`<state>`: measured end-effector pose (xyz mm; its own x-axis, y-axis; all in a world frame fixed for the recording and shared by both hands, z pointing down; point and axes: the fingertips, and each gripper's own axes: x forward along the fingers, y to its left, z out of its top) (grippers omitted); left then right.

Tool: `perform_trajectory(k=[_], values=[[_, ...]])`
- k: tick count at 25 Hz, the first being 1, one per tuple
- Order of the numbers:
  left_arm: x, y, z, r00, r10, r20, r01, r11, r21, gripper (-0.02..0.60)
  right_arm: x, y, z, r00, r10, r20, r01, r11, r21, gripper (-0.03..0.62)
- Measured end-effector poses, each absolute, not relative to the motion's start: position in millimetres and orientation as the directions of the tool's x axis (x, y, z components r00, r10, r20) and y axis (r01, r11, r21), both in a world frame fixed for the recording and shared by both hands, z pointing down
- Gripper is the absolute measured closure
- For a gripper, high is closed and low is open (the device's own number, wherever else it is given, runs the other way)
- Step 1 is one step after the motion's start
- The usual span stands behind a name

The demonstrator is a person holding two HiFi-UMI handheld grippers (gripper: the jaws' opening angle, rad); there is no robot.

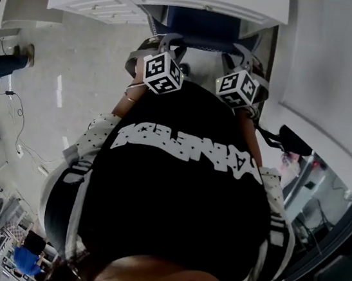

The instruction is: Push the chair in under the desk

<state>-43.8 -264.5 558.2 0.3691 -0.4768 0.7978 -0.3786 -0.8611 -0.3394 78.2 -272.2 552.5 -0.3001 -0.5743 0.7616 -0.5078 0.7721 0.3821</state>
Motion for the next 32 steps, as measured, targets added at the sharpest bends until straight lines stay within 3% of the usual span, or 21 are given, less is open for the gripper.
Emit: perform_trajectory(k=[32], values=[[-40.4,-298.2,545.7,0.412,-0.465,0.784,-0.341,-0.876,-0.34,0.448,79.0,-303.3,538.9,-0.26,-0.597,0.759,-0.543,0.74,0.397,0.43]])
